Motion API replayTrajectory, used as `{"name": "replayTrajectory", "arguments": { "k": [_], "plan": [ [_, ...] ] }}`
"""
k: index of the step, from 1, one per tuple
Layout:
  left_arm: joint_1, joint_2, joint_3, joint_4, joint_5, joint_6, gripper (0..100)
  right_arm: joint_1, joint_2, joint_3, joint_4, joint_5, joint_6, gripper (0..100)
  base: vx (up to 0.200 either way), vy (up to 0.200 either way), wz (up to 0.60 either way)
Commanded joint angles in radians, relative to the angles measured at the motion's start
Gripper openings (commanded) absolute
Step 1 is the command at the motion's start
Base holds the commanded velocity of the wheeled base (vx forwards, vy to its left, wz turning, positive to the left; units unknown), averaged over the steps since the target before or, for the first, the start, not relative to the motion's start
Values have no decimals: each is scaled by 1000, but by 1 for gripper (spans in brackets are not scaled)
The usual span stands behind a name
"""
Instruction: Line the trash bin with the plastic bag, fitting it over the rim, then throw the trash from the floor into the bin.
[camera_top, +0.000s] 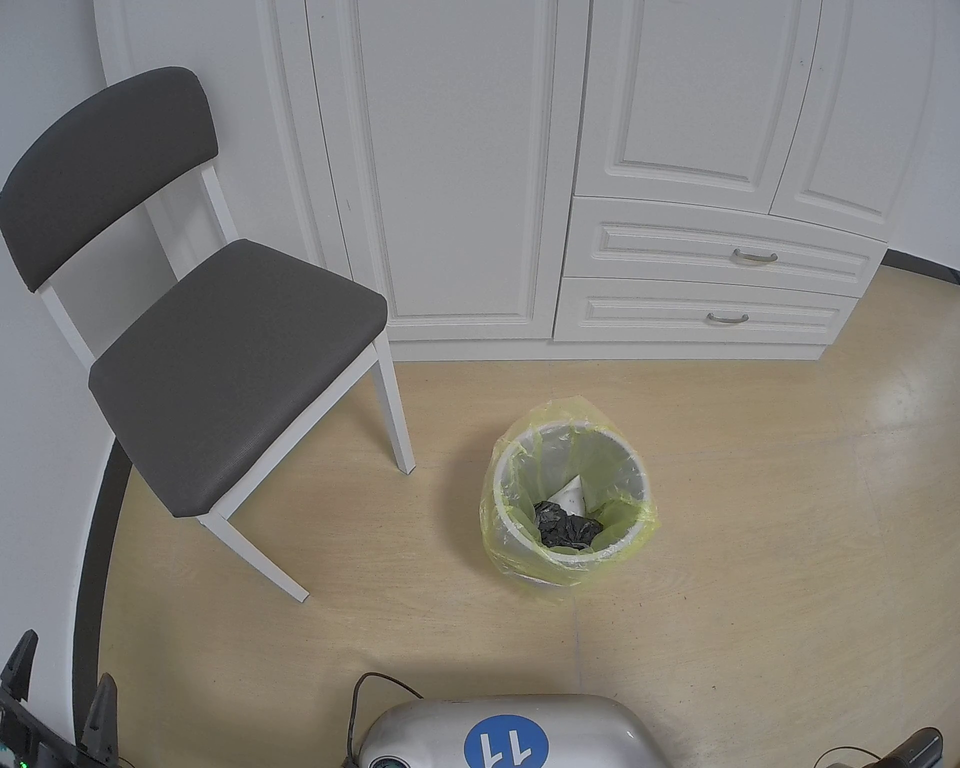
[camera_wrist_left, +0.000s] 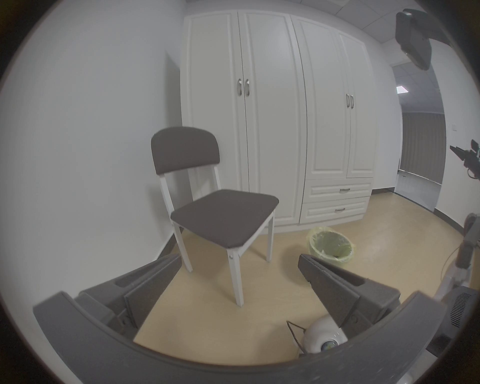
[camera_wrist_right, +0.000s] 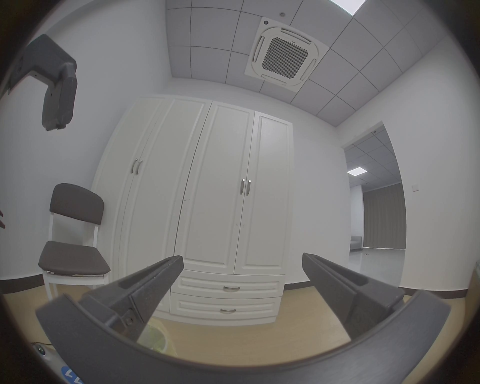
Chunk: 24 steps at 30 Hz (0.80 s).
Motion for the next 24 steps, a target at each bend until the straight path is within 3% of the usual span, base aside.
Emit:
{"name": "replayTrajectory", "arguments": {
  "k": [1,12,20,24],
  "plan": [
    [0,-16,4,93,-21,-30,100,0,-13,23,5,3,-13,100,0,0,0],
    [0,-16,4,76,-19,-32,100,0,-13,78,48,54,-27,100,0,0,0],
    [0,-16,6,76,-19,-32,100,1,-15,114,172,60,-13,100,0,0,0],
    [0,-16,6,76,-19,-32,100,1,-15,115,261,83,39,100,0,0,0]
  ]
}}
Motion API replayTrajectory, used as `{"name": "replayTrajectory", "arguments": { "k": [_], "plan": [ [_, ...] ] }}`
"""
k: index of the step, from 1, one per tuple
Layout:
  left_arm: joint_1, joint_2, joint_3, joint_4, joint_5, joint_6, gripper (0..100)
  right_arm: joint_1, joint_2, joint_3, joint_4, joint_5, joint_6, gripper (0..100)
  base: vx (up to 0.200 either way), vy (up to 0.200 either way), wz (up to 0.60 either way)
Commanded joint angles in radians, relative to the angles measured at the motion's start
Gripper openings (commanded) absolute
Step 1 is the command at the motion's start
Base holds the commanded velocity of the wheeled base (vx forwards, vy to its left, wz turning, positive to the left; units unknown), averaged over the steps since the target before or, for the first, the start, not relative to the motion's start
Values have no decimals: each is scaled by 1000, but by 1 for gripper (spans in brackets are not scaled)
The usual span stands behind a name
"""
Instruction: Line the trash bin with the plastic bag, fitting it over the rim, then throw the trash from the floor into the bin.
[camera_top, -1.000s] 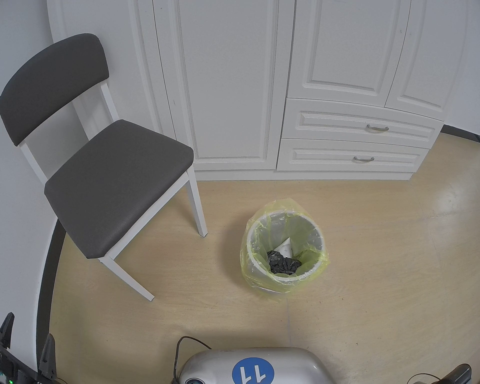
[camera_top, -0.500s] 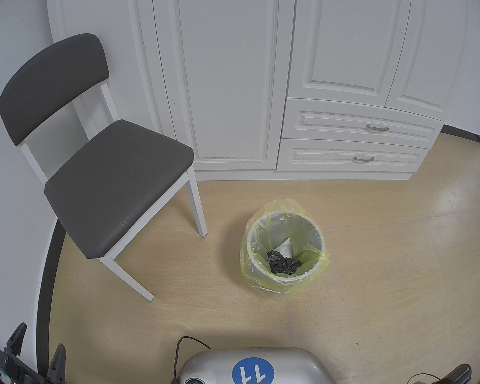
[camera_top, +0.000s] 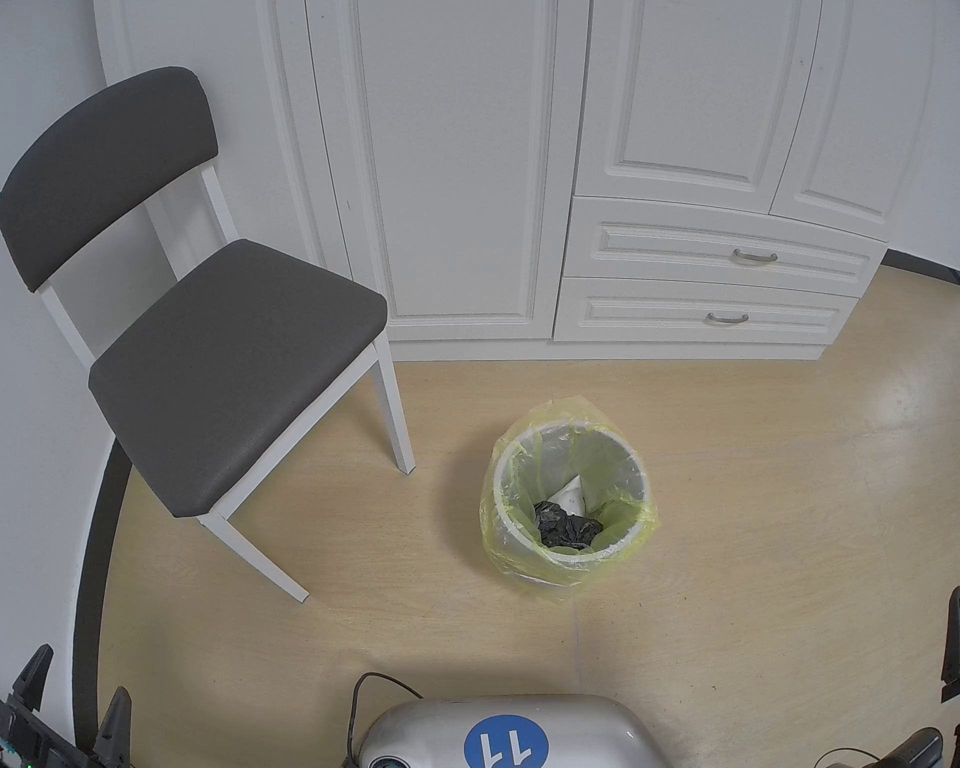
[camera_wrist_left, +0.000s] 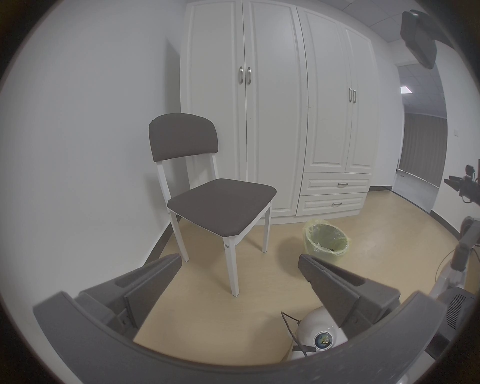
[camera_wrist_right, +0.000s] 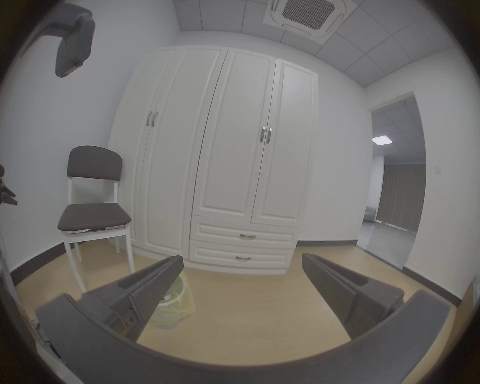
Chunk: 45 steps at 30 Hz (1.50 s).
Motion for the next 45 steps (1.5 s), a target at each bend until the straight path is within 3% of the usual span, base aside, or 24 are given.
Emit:
{"name": "replayTrajectory", "arguments": {
  "k": [1,14,27,40,41,45],
  "plan": [
    [0,-16,5,0,1,0,100,0,-15,15,26,17,19,100,0,0,0],
    [0,-16,5,2,-1,0,100,0,-15,18,246,38,38,100,0,0,0],
    [0,-16,4,0,-1,0,100,0,-16,15,260,102,79,100,0,0,0],
    [0,-16,5,0,-1,0,100,0,-15,17,262,109,90,100,0,0,0],
    [0,-16,5,-2,-1,0,100,0,-15,17,285,147,115,100,0,0,0],
    [0,-16,5,-2,-1,0,100,0,-15,13,296,150,113,100,0,0,0]
  ]
}}
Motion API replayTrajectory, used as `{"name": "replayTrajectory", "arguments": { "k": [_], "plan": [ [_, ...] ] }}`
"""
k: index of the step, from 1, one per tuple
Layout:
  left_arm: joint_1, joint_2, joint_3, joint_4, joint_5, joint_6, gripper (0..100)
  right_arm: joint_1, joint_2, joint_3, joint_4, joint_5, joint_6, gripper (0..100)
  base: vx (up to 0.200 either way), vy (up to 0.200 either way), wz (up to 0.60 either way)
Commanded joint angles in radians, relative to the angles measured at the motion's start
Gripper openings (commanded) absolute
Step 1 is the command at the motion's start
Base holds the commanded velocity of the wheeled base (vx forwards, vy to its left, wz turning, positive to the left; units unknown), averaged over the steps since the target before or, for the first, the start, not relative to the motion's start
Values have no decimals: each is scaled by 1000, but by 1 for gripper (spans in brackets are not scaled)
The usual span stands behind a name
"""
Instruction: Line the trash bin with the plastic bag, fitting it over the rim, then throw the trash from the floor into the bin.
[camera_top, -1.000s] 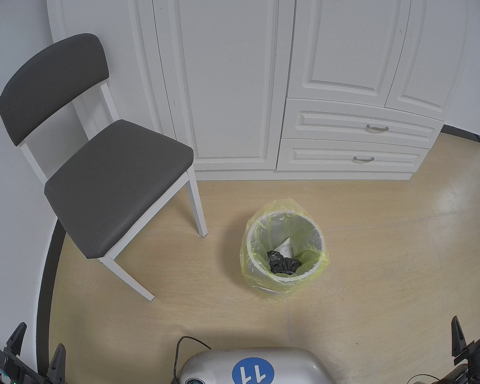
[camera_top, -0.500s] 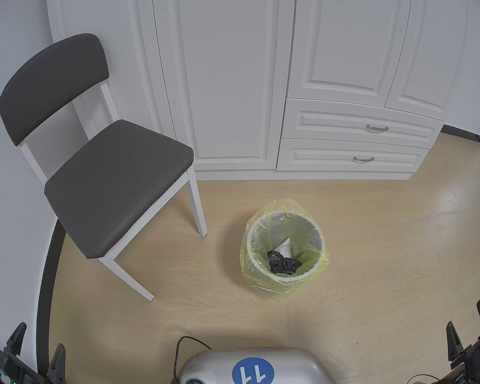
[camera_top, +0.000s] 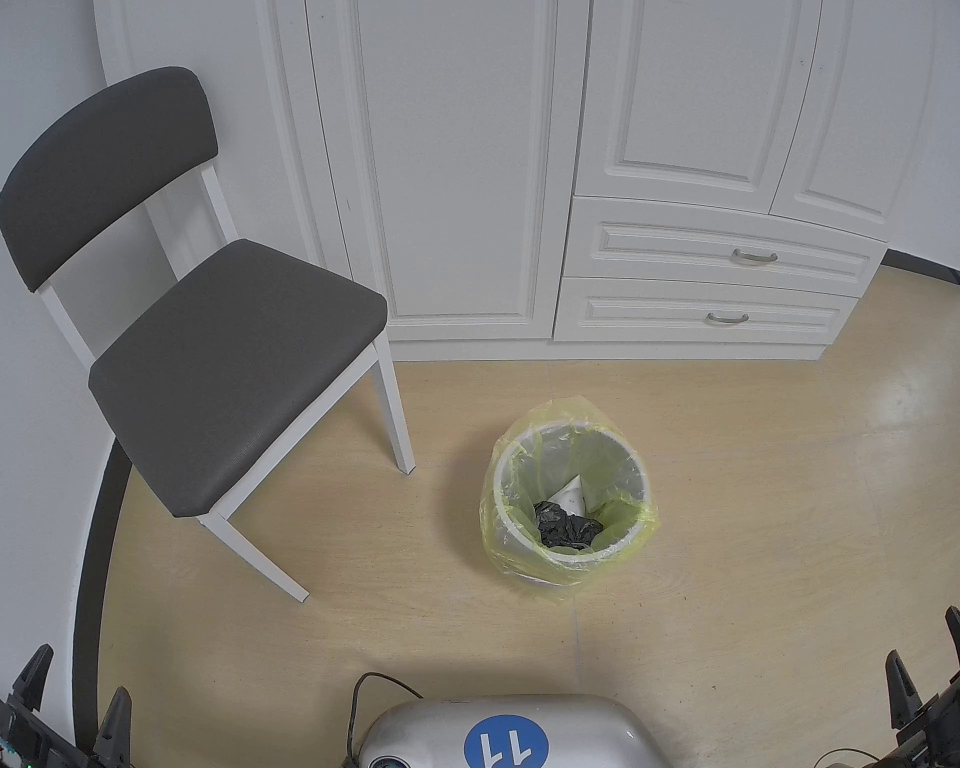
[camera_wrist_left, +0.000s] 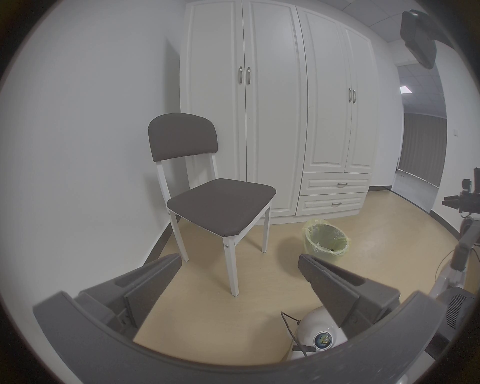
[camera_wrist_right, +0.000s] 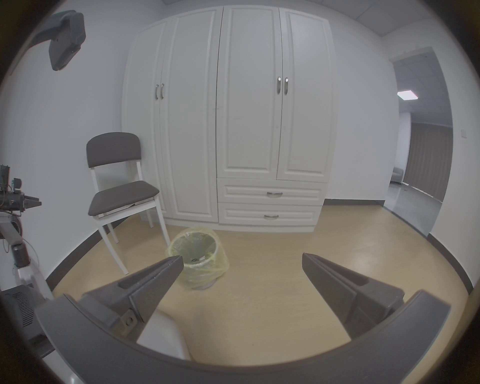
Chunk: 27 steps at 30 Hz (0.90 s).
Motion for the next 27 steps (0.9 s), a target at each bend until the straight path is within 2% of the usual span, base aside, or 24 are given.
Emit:
{"name": "replayTrajectory", "arguments": {
  "k": [1,8,10,16,20,27],
  "plan": [
    [0,-16,5,0,0,0,100,-1,-15,13,19,11,4,100,0,0,0],
    [0,-16,5,-1,0,-1,100,0,-16,16,16,11,35,100,0,0,0],
    [0,-16,4,-1,3,-20,100,2,-16,18,33,-24,66,100,0,0,0],
    [0,-16,5,-1,-2,5,100,0,-15,16,39,-23,38,100,0,0,0],
    [0,-16,7,-3,-2,-6,100,3,-16,15,39,-35,107,100,0,0,0],
    [0,-16,5,-1,-3,-1,100,0,-15,15,42,-27,47,100,0,0,0]
  ]
}}
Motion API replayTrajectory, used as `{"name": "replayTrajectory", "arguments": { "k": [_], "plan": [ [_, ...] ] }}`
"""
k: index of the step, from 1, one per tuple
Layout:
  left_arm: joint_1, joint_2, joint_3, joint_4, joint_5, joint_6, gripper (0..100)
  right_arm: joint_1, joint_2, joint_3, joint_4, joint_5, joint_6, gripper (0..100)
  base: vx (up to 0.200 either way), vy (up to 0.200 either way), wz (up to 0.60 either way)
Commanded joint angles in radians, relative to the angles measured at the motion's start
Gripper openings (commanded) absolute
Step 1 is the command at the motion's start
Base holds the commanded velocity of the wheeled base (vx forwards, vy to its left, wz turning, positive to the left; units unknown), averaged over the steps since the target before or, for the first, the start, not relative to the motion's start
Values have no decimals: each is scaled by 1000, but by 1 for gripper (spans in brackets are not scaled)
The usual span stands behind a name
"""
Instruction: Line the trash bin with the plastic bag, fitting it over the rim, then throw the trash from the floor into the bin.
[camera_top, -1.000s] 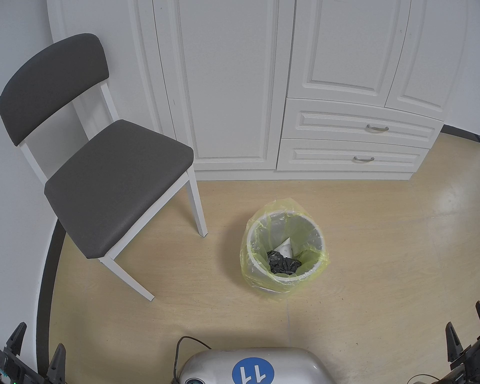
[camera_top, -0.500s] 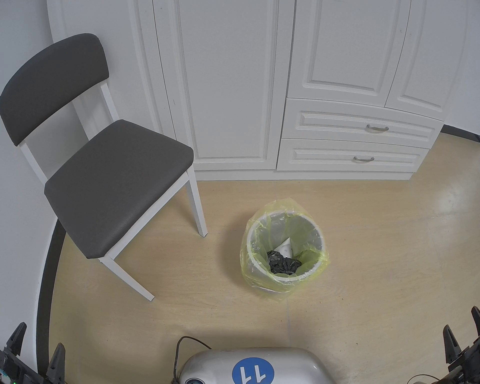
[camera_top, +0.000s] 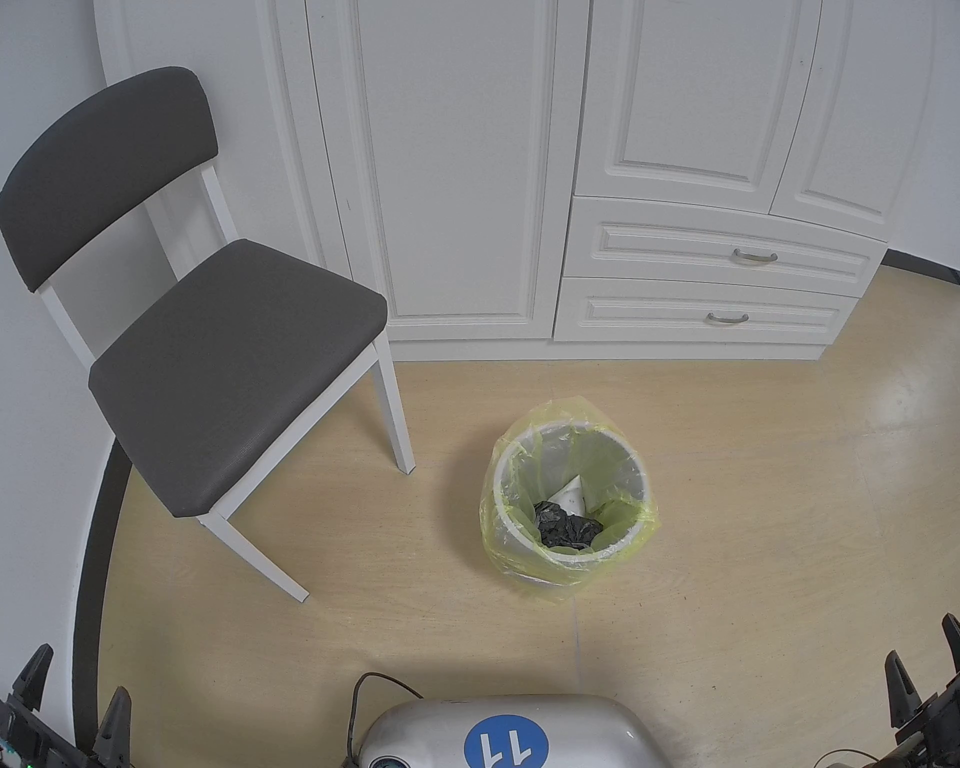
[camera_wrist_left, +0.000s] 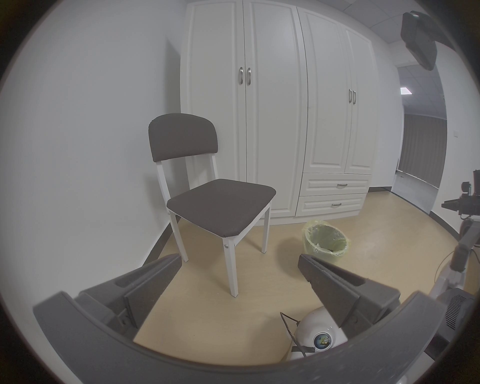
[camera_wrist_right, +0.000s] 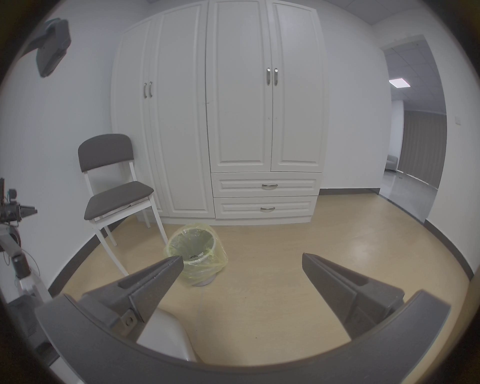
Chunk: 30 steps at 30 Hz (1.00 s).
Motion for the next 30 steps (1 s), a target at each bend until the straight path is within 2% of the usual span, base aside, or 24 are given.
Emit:
{"name": "replayTrajectory", "arguments": {
  "k": [1,3,6,9,30],
  "plan": [
    [0,-16,5,1,-2,2,100,-2,-15,16,0,4,-6,100,0,0,0],
    [0,-16,5,0,3,-14,100,2,-16,15,0,-5,34,100,0,0,0],
    [0,-16,7,-5,12,-38,100,0,-15,15,0,-11,45,100,0,0,0],
    [-1,-16,7,-2,6,8,100,-2,-10,15,0,-10,28,100,0,0,0],
    [0,-16,7,-5,15,-23,100,-2,-15,18,-3,-14,34,100,0,0,0]
  ]
}}
